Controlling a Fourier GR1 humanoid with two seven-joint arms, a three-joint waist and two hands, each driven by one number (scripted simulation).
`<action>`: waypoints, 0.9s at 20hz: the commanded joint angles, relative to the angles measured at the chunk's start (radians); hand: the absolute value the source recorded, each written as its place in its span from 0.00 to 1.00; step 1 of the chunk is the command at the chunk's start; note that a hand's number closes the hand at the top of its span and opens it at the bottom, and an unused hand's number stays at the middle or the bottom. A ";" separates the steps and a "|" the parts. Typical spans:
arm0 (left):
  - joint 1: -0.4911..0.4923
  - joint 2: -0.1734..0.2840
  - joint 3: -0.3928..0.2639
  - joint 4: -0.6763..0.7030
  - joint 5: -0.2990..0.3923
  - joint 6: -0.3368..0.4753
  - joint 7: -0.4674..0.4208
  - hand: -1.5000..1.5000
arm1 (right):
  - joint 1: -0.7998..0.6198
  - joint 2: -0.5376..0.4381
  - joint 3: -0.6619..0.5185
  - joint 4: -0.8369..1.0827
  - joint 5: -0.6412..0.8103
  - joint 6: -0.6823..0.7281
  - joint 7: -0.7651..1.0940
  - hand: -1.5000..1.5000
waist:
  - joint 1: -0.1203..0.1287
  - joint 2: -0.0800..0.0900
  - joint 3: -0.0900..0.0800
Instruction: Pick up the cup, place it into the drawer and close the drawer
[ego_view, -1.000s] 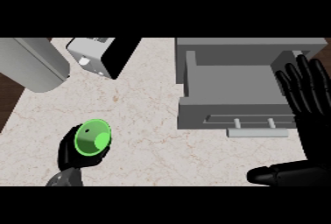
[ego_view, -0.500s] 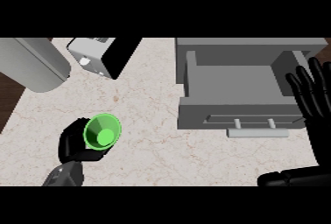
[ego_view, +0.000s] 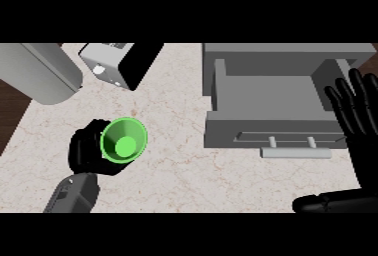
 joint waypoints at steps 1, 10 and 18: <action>0.059 -0.021 -0.071 -0.202 -0.006 -0.009 0.096 1.00 | 0.011 0.017 0.026 0.047 0.044 0.006 -0.055 0.00 | 0.003 0.000 0.000; -0.121 -0.108 -0.133 -0.455 0.039 0.165 0.426 1.00 | -0.057 0.004 0.011 0.064 0.045 -0.019 -0.011 0.00 | -0.007 0.003 -0.001; -0.264 -0.110 -0.171 -0.548 0.012 0.317 0.611 1.00 | -0.009 0.014 0.012 0.023 0.036 -0.010 -0.032 0.00 | -0.010 0.003 -0.001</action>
